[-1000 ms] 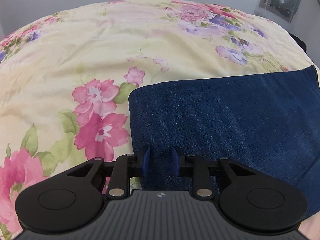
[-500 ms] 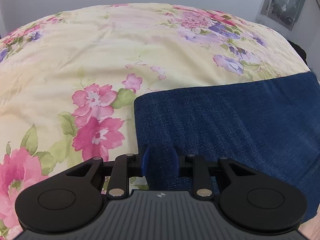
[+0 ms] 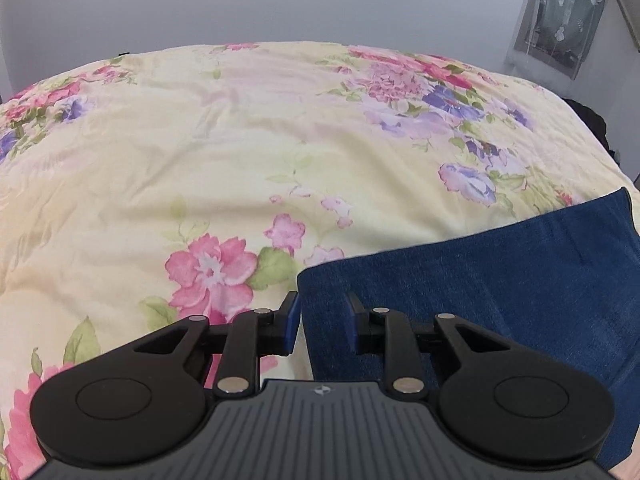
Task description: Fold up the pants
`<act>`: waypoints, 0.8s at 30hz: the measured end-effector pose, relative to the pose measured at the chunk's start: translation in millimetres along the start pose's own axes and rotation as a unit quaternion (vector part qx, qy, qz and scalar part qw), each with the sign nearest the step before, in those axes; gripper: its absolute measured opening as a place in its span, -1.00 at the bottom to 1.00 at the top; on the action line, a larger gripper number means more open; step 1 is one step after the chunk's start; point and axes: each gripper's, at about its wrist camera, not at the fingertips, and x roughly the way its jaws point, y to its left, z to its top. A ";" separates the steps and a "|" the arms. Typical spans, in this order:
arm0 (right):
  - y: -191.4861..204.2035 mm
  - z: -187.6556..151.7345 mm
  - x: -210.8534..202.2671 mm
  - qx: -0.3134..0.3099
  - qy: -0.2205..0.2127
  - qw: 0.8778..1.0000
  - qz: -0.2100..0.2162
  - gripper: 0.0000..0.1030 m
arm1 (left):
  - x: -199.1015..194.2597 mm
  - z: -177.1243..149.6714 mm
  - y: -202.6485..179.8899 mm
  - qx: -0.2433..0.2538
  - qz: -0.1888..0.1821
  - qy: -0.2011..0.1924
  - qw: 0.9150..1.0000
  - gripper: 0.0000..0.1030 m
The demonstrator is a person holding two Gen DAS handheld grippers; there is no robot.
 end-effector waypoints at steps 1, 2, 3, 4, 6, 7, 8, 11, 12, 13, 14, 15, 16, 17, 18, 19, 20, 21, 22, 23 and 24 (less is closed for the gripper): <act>3.8 1.3 -5.8 -0.024 -0.016 0.999 -0.019 -0.59 | 2.4 2.8 0.0 0.005 -0.008 -0.002 1.000 -0.46; 6.2 2.5 -11.1 -0.036 -0.032 0.998 -0.031 -0.59 | 5.9 4.7 -0.9 0.011 -0.012 -0.001 1.000 -0.47; 7.7 4.0 -15.5 -0.042 -0.048 0.997 -0.035 -0.58 | 11.6 6.1 -2.9 0.018 -0.009 0.001 1.000 -0.47; 9.3 5.3 -18.8 -0.045 -0.063 0.997 -0.026 -0.56 | 17.7 6.7 -4.6 0.025 -0.006 0.003 1.000 -0.47; 14.8 8.4 -20.0 -0.050 -0.090 0.995 0.008 -0.58 | 31.3 6.2 -7.4 0.038 0.003 0.008 0.999 -0.54; 17.6 9.4 -15.7 -0.050 -0.090 0.995 0.018 -0.59 | 38.2 4.8 -6.9 0.039 0.006 0.009 0.999 -0.54; 21.0 10.0 -8.2 -0.048 -0.080 0.995 0.024 -0.64 | 44.7 3.7 -5.7 0.036 0.006 0.011 0.999 -0.55; 27.5 4.7 21.1 -0.056 -0.040 0.998 0.014 -0.88 | 61.0 0.4 -3.5 0.037 0.008 0.015 0.999 -0.57; 25.7 1.4 28.6 -0.050 -0.034 0.998 0.014 -0.93 | 64.6 -0.2 -3.6 0.040 0.010 0.015 0.999 -0.57; 23.4 -0.4 32.9 -0.044 -0.033 0.998 0.018 -0.97 | 67.1 0.4 -3.8 0.041 0.011 0.015 0.999 -0.57; 21.2 -2.6 37.6 -0.037 -0.031 0.999 0.021 -0.99 | 68.5 1.3 -3.8 0.042 0.013 0.016 0.999 -0.57; 21.3 -3.0 40.4 -0.035 -0.028 0.999 0.022 -0.99 | 69.0 3.5 -4.4 0.043 0.015 0.020 0.999 -0.57; 22.8 -3.1 41.5 -0.037 -0.026 0.999 0.019 -0.99 | 68.0 5.9 -5.6 0.046 0.019 0.024 0.998 -0.57; 25.6 -3.1 41.8 -0.044 -0.024 0.999 0.014 -0.99 | 64.9 8.2 -7.8 0.053 0.025 0.027 0.998 -0.57; 28.4 -2.9 41.5 -0.051 -0.023 0.998 0.009 -0.99 | 59.5 10.0 -10.6 0.062 0.033 0.027 0.997 -0.58; 30.7 -2.5 40.8 -0.056 -0.022 0.998 0.004 -0.99 | 51.0 11.4 -14.3 0.079 0.040 0.027 0.996 -0.58; 32.0 -2.2 39.5 -0.059 -0.021 0.998 0.000 -0.99 | 41.7 11.7 -16.9 0.093 0.039 0.027 0.995 -0.57; 33.1 -2.0 37.6 -0.062 -0.023 0.998 -0.003 -0.98 | 30.8 11.4 -19.5 0.107 0.035 0.028 0.993 -0.57; 34.5 -2.4 34.4 -0.065 -0.029 0.997 -0.006 -0.98 | 18.6 9.7 -21.9 0.122 0.031 0.027 0.992 -0.57; 35.8 -3.1 29.4 -0.068 -0.038 0.997 -0.006 -0.93 | 7.0 6.6 -24.2 0.135 0.027 0.027 0.990 -0.57; 36.7 -4.4 23.2 -0.070 -0.047 0.996 -0.002 -0.92 | -4.0 2.5 -27.6 0.150 0.023 0.031 0.988 -0.57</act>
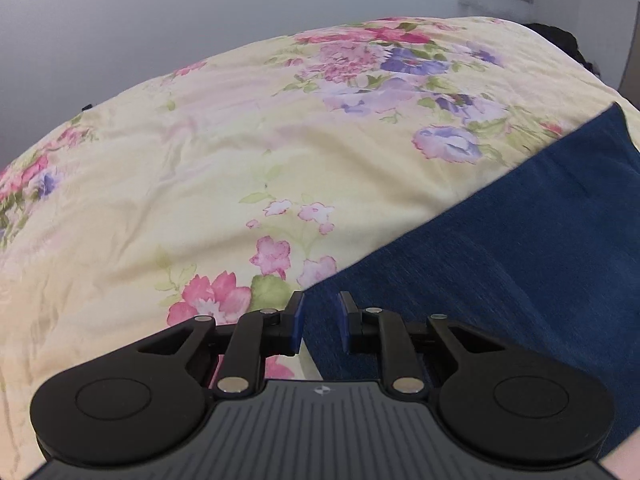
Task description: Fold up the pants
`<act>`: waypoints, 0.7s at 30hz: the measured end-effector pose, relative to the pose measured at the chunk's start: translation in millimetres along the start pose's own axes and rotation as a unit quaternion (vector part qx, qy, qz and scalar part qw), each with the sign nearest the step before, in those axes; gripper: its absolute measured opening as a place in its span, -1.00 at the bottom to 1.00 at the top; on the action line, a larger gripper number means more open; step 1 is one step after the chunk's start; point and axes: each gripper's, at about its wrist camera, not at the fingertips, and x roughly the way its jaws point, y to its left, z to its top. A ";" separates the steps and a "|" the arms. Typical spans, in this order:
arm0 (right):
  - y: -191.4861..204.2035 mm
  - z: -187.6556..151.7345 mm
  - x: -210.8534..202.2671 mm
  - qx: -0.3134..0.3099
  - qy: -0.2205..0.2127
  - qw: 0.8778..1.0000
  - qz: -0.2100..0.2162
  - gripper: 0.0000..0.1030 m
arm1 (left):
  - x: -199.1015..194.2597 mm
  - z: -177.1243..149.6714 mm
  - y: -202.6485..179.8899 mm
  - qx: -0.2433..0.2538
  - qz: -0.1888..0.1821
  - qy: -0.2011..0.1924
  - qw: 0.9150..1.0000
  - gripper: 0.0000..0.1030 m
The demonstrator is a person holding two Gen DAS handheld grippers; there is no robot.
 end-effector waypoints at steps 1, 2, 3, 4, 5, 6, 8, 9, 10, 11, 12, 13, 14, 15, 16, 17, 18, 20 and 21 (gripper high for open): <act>1.5 -0.9 -5.8 0.000 -0.010 1.000 0.004 -0.92 | -9.6 -5.3 -4.3 0.013 -0.006 0.003 1.000 -0.57; 3.3 -2.2 -14.1 0.000 -0.024 1.000 0.013 -0.92 | -17.1 -10.6 -9.2 0.024 -0.010 0.007 1.000 -0.57; 5.8 -4.2 -20.6 0.000 -0.034 0.999 0.020 -0.92 | -24.2 -17.8 -14.2 0.031 -0.011 0.012 0.999 -0.57; 8.3 -5.9 -25.3 -0.001 -0.040 0.999 0.025 -0.92 | -29.1 -25.9 -21.5 0.035 -0.015 0.015 0.999 -0.57; 12.1 -8.8 -30.9 -0.004 -0.047 0.998 0.031 -0.92 | -31.6 -33.8 -28.3 0.040 -0.021 0.024 0.999 -0.57; 15.5 -11.7 -34.9 -0.006 -0.048 0.998 0.035 -0.92 | -31.7 -42.2 -35.1 0.048 -0.025 0.034 0.998 -0.57; 20.9 -18.0 -41.0 -0.007 -0.046 0.998 0.037 -0.92 | -27.8 -56.7 -45.6 0.067 -0.026 0.055 0.996 -0.57; 22.9 -21.0 -43.2 -0.007 -0.043 0.998 0.039 -0.92 | -24.6 -62.7 -50.4 0.082 -0.023 0.062 0.994 -0.58; 24.5 -23.9 -44.6 -0.009 -0.039 0.998 0.039 -0.92 | -21.5 -65.9 -53.9 0.092 -0.020 0.066 0.993 -0.58; 25.7 -27.4 -45.5 -0.010 -0.035 0.999 0.038 -0.92 | -19.0 -67.7 -54.5 0.094 -0.020 0.070 0.993 -0.58; 25.7 -31.0 -46.9 -0.012 -0.036 0.999 0.037 -0.91 | -15.5 -67.1 -54.2 0.088 -0.022 0.078 0.993 -0.59; 25.9 -33.5 -48.0 -0.013 -0.037 0.999 0.035 -0.89 | -11.3 -67.2 -53.4 0.081 -0.025 0.089 0.992 -0.59; 25.4 -35.6 -48.6 -0.013 -0.035 0.999 0.035 -0.88 | -8.8 -68.0 -54.4 0.082 -0.026 0.099 0.991 -0.64; 24.7 -37.1 -48.1 -0.012 -0.032 0.999 0.035 -0.87 | -8.0 -70.0 -57.1 0.092 -0.026 0.105 0.990 -0.69; 24.2 -37.9 -47.3 -0.013 -0.029 0.999 0.034 -0.87 | -8.4 -71.6 -60.0 0.106 -0.024 0.108 0.988 -0.71; 23.7 -38.3 -46.3 -0.013 -0.025 0.999 0.033 -0.87 | -9.4 -72.5 -62.6 0.117 -0.023 0.109 0.987 -0.75; 22.3 -38.7 -45.3 -0.010 -0.021 0.999 0.034 -0.87 | -10.6 -72.6 -63.2 0.122 -0.024 0.111 0.986 -0.83; 20.8 -38.0 -44.4 -0.004 -0.017 0.999 0.036 -0.86 | -13.4 -72.5 -60.8 0.115 -0.031 0.116 0.986 -0.84; 20.2 -37.4 -44.1 -0.002 -0.014 0.999 0.036 -0.86 | -15.1 -72.6 -59.0 0.113 -0.033 0.117 0.986 -0.84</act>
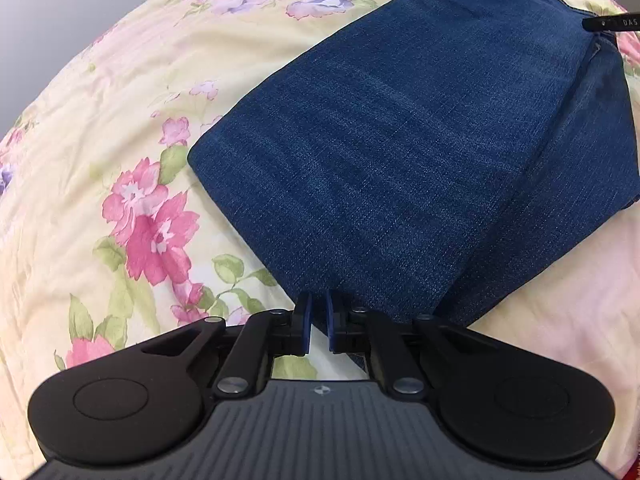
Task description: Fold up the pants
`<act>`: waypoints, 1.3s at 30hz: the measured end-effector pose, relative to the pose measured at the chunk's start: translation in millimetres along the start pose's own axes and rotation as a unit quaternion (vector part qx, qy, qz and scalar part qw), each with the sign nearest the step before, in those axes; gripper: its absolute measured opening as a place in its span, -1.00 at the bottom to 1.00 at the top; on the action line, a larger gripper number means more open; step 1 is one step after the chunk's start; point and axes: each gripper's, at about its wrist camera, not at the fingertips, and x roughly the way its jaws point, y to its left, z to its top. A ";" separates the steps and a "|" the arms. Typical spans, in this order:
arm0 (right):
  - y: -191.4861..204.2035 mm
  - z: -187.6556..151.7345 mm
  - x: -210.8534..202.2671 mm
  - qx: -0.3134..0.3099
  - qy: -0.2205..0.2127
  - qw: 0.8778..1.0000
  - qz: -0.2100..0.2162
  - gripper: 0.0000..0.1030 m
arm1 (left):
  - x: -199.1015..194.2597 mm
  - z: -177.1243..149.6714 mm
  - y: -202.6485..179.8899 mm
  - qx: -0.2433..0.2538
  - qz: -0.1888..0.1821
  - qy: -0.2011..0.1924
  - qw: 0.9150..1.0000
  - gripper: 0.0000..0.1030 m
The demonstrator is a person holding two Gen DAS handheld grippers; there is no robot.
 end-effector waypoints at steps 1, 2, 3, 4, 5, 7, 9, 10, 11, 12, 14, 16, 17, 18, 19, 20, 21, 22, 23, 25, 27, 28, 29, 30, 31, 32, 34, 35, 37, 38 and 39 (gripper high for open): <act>0.4 0.6 -0.1 0.000 0.003 1.000 -0.002 -0.86 | -1.3 -0.9 0.7 0.000 -0.002 0.002 1.000 -0.84; 1.2 1.6 -0.2 -0.001 0.006 1.000 -0.004 -0.84 | -2.7 -2.3 -0.1 0.002 0.000 0.003 1.000 -0.84; 2.1 1.9 -0.7 -0.003 0.009 1.000 -0.007 -0.83 | -4.7 -4.7 -1.3 0.005 0.002 0.003 1.000 -0.84; 3.1 2.0 -1.6 -0.004 0.012 1.000 -0.010 -0.76 | -6.3 -6.8 -2.7 0.008 0.004 0.004 1.000 -0.84; 3.2 1.3 -3.4 -0.003 0.014 1.000 -0.013 -0.70 | -7.4 -8.7 -3.6 0.009 0.006 0.007 1.000 -0.84; 1.4 -0.5 -7.3 0.003 0.021 1.000 -0.016 -0.62 | -9.9 -13.0 -5.6 0.016 0.007 0.029 0.999 -0.84; -2.3 -3.5 -14.0 0.010 0.022 1.000 -0.015 -0.57 | -12.1 -19.7 -6.7 0.027 0.003 0.047 0.999 -0.66; -4.3 -4.9 -17.5 0.014 0.023 1.000 -0.015 -0.54 | -16.9 -22.7 -7.6 0.032 0.007 0.039 0.999 -0.65; -6.9 -6.5 -21.3 0.020 0.023 0.999 -0.012 -0.47 | -22.8 -24.8 -7.6 0.034 0.012 0.029 0.999 -0.65; -10.0 -8.1 -25.3 0.029 0.022 0.999 -0.009 -0.42 | -29.6 -25.8 -6.1 0.029 0.013 0.019 0.999 -0.65; -18.2 -11.9 -33.3 0.055 0.022 0.998 0.002 -0.16 | -41.5 -24.2 0.5 0.004 0.004 0.001 1.000 -0.64; -28.7 -15.7 -41.3 0.093 0.021 0.995 0.018 0.01 | -51.9 -18.6 5.7 -0.019 0.000 -0.017 1.000 -0.60; -34.7 -17.2 -44.9 0.115 0.022 0.993 0.029 0.12 | -56.8 -15.4 7.6 -0.029 0.002 -0.027 0.999 -0.57; -40.2 -18.8 -47.9 0.135 0.021 0.990 0.039 0.16 | -61.2 -11.5 8.7 -0.039 0.004 -0.037 0.999 -0.55; -46.5 -20.4 -51.3 0.159 0.020 0.986 0.051 0.21 | -64.6 -4.6 11.2 -0.050 0.003 -0.047 0.998 -0.54; -52.6 -21.8 -53.9 0.181 0.019 0.981 0.063 0.27 | -67.9 -0.4 11.9 -0.060 -0.001 -0.056 0.997 -0.54; -58.2 -23.0 -55.8 0.200 0.018 0.977 0.074 0.31 | -70.9 4.1 13.7 -0.073 -0.005 -0.067 0.995 -0.54; -63.8 -25.0 -57.5 0.219 0.019 0.972 0.085 0.37 | -70.0 11.8 14.0 -0.084 -0.009 -0.076 0.993 -0.54; -69.2 -26.9 -58.5 0.235 0.019 0.967 0.096 0.38 | -70.8 15.8 13.9 -0.096 -0.014 -0.086 0.992 -0.54; -80.2 -32.0 -58.8 0.270 0.022 0.956 0.115 0.42 | -67.2 27.4 12.4 -0.121 -0.022 -0.101 0.987 -0.54; -91.0 -37.4 -57.1 0.302 0.024 0.944 0.128 0.45 | -62.8 35.9 11.3 -0.146 -0.034 -0.109 0.983 -0.53; -95.7 -39.7 -55.7 0.315 0.024 0.939 0.134 0.45 | -57.9 40.3 12.4 -0.158 -0.041 -0.112 0.980 -0.52; -100.0 -42.0 -54.2 0.327 0.024 0.934 0.139 0.45 | -53.3 44.4 12.7 -0.170 -0.049 -0.116 0.977 -0.47; -104.9 -44.5 -52.4 0.342 0.022 0.928 0.145 0.45 | -48.5 49.2 12.4 -0.182 -0.058 -0.119 0.974 -0.46; -108.2 -46.4 -50.5 0.354 0.020 0.923 0.150 0.45 | -42.5 53.4 11.9 -0.190 -0.066 -0.121 0.972 -0.45; -113.0 -49.0 -47.6 0.369 0.017 0.916 0.158 0.45 | -38.3 57.7 10.1 -0.195 -0.073 -0.123 0.970 -0.43; -118.9 -51.1 -40.9 0.388 0.012 0.906 0.167 0.46 | -29.5 65.6 5.2 -0.200 -0.080 -0.124 0.969 -0.41; -121.3 -51.7 -36.7 0.395 0.011 0.903 0.169 0.46 | -26.0 69.4 2.8 -0.199 -0.081 -0.124 0.969 -0.40; -126.1 -53.4 -26.7 0.410 0.009 0.896 0.169 0.46 | -20.3 75.9 -2.9 -0.196 -0.084 -0.126 0.969 -0.40; -129.7 -54.0 -20.1 0.420 0.005 0.892 0.167 0.46 | -16.8 79.7 -4.8 -0.194 -0.087 -0.127 0.969 -0.40; -132.3 -54.3 -14.2 0.427 0.003 0.889 0.165 0.46 | -13.3 83.2 -6.2 -0.193 -0.088 -0.128 0.969 -0.40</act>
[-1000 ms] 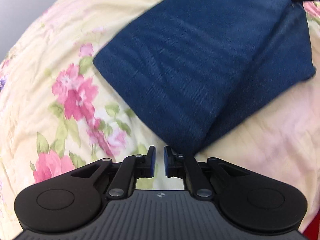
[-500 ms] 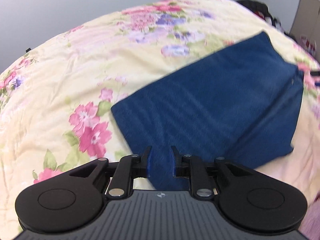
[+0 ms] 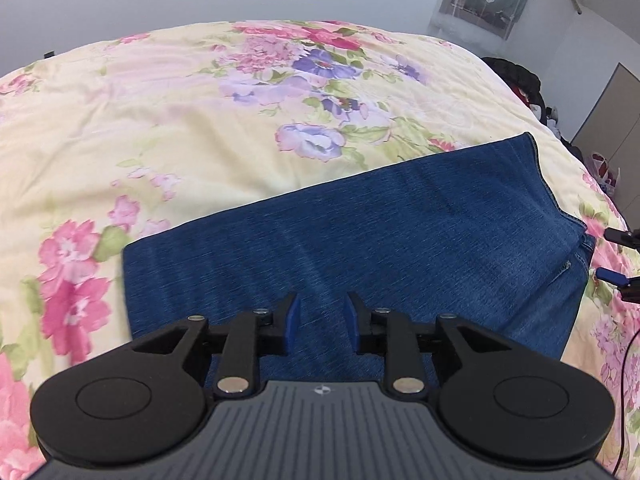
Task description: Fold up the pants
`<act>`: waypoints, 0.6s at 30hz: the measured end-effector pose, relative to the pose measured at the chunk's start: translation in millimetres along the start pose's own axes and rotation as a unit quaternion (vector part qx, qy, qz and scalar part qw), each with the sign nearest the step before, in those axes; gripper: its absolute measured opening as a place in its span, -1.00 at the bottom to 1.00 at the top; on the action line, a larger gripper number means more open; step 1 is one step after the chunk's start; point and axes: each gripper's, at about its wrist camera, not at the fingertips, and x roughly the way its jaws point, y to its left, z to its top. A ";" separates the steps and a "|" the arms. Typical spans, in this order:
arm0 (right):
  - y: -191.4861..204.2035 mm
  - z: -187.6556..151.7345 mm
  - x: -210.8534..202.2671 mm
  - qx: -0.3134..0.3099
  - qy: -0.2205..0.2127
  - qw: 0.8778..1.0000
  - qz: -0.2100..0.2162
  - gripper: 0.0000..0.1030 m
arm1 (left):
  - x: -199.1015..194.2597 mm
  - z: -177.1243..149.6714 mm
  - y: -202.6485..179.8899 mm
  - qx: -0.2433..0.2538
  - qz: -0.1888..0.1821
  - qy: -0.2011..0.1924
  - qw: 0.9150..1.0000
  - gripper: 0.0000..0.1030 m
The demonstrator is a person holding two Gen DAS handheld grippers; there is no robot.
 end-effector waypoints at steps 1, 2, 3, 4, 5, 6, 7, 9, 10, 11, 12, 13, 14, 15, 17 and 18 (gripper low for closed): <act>-5.3 4.2 7.0 0.013 -0.002 1.000 0.001 0.46 | 3.4 1.1 -2.1 -0.001 -0.002 -0.003 1.000 -0.40; -9.9 7.1 13.3 0.027 -0.002 1.000 0.005 0.46 | 6.4 2.4 -2.8 -0.003 -0.006 -0.005 1.000 -0.40; -16.0 10.2 21.7 0.043 0.001 0.999 0.013 0.45 | 9.8 4.4 -3.5 -0.006 -0.010 -0.008 1.000 -0.40; -19.1 12.2 28.0 0.051 0.000 0.999 0.015 0.41 | 12.8 6.0 -4.3 -0.007 -0.012 -0.011 1.000 -0.40; -21.2 13.9 34.2 0.053 -0.005 0.998 0.014 0.35 | 15.4 7.9 -4.9 -0.008 -0.016 -0.014 1.000 -0.40; -21.8 15.1 39.9 0.052 -0.006 0.999 0.016 0.33 | 18.8 10.2 -5.8 -0.007 -0.020 -0.016 1.000 -0.40; -21.7 15.9 46.0 0.049 -0.006 0.999 0.019 0.28 | 22.1 12.7 -7.0 -0.006 -0.022 -0.017 1.000 -0.40; -20.5 16.8 55.0 0.038 -0.006 0.999 0.024 0.17 | 29.6 18.9 -10.7 -0.001 -0.026 -0.021 0.999 -0.40; -18.7 17.1 58.4 0.028 -0.009 0.999 0.019 0.03 | 33.5 22.4 -13.0 0.002 -0.028 -0.022 0.999 -0.40; -16.9 17.2 59.5 0.019 -0.012 1.000 0.017 -0.15 | 38.0 26.1 -16.2 0.005 -0.029 -0.021 0.999 -0.40; -15.7 17.4 58.7 0.012 -0.014 1.000 0.018 -0.23 | 43.3 30.4 -20.1 0.008 -0.030 -0.022 0.999 -0.40; -13.3 17.8 56.4 0.005 -0.016 1.000 0.021 -0.37 | 48.6 34.5 -23.9 0.012 -0.032 -0.023 0.999 -0.40; -9.7 18.4 53.3 -0.007 -0.017 1.000 0.024 -0.51 | 54.6 38.7 -28.7 0.017 -0.034 -0.022 0.999 -0.40; -4.5 19.7 49.0 -0.027 -0.018 0.999 0.029 -0.56 | 62.0 43.7 -34.6 0.023 -0.034 -0.023 0.999 -0.40; 8.1 22.3 40.3 -0.065 -0.023 0.997 0.034 -0.61 | 77.1 52.4 -45.4 0.031 -0.035 -0.023 0.999 -0.40; 13.4 24.2 36.8 -0.080 -0.023 0.996 0.035 -0.62 | 84.6 56.5 -50.3 0.032 -0.033 -0.023 0.999 -0.40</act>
